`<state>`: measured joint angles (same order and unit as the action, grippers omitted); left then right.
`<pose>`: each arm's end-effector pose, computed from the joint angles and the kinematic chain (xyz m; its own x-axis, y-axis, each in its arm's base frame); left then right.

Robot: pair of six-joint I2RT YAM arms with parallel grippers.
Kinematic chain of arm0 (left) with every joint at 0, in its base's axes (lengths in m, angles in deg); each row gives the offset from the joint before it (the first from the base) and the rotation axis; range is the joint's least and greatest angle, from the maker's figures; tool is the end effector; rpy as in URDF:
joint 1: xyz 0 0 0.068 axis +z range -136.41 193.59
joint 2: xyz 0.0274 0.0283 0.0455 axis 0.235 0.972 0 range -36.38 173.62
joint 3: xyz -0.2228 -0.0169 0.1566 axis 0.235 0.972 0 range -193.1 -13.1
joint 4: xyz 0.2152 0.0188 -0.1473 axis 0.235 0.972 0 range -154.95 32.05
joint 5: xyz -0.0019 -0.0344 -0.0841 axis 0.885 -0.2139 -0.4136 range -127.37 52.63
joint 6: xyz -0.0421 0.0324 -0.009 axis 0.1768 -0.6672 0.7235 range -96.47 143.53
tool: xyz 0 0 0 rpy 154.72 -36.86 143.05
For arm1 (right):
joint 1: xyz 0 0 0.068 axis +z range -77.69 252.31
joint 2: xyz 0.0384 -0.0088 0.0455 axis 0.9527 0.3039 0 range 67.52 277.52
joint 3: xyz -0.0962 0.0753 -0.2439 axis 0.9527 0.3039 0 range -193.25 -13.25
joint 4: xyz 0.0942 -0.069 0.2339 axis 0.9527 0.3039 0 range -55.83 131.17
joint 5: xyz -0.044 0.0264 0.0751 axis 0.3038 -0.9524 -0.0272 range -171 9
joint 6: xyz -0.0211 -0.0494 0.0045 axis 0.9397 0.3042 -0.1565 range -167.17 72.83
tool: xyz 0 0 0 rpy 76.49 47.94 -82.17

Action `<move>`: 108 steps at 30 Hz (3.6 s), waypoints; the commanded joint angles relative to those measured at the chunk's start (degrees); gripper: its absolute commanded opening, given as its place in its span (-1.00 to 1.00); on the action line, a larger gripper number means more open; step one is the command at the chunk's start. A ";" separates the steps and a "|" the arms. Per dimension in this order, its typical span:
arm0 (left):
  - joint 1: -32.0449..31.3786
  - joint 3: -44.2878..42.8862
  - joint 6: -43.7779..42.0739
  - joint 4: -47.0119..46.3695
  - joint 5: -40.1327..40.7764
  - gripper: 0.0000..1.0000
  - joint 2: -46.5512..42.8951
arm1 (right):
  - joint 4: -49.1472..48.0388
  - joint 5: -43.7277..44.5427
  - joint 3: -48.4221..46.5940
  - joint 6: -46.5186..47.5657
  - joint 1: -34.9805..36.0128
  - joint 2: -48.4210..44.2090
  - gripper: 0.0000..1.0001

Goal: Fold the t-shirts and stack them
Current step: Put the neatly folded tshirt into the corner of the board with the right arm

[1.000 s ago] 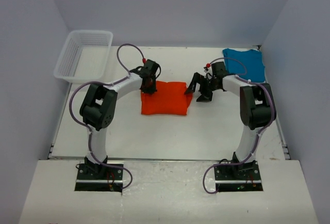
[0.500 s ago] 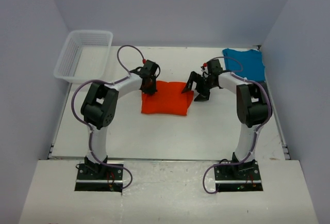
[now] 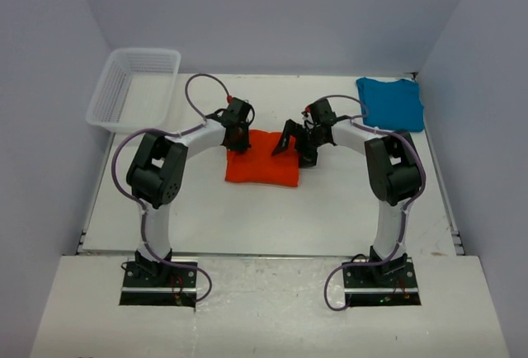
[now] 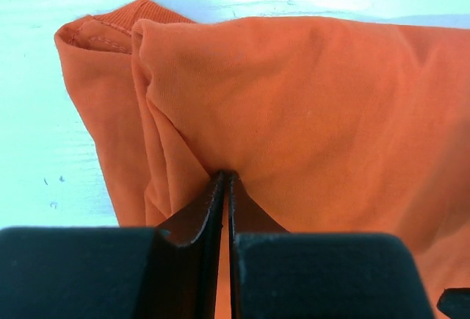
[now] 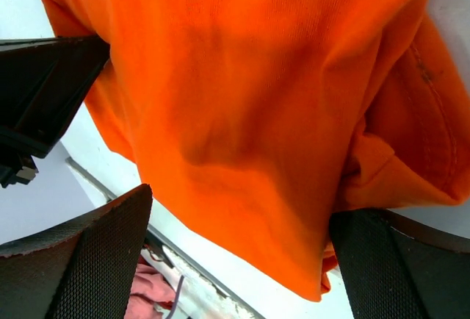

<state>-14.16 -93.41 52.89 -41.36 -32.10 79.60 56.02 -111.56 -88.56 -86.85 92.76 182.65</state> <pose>0.3782 -0.1951 0.1627 -0.8699 -0.0940 -0.4842 -0.0051 0.9833 -0.1817 0.3764 0.1597 0.1496 -0.9712 0.2247 -0.0793 0.1212 0.7523 0.6476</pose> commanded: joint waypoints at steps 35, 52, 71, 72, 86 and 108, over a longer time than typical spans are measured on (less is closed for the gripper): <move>0.15 6.66 -3.35 -3.73 -5.01 -0.83 -11.91 | 9.79 11.66 -9.50 10.15 2.67 1.33 -1.00; -1.96 9.65 -2.38 -3.55 -7.03 -0.80 -23.08 | 13.49 28.10 -18.46 27.90 2.84 -4.56 -1.00; -7.76 19.05 0.70 -6.89 -5.54 -0.80 -30.02 | 21.05 43.05 -43.69 42.31 -3.13 5.19 -1.00; -7.67 19.05 0.52 -6.72 -5.54 -0.80 -30.29 | 21.22 43.22 -44.83 42.58 -4.09 6.06 -1.00; -7.59 18.88 -2.03 -6.37 -5.54 -0.79 -29.24 | 22.89 49.29 -49.59 44.34 -10.42 8.01 -1.00; -7.23 18.61 -2.21 -6.90 -6.60 -0.78 -28.18 | 21.75 55.09 -48.97 44.60 -15.17 4.49 -1.00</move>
<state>-21.68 -74.68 52.19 -45.64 -38.48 51.10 79.73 -59.30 -135.16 -43.05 78.66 192.16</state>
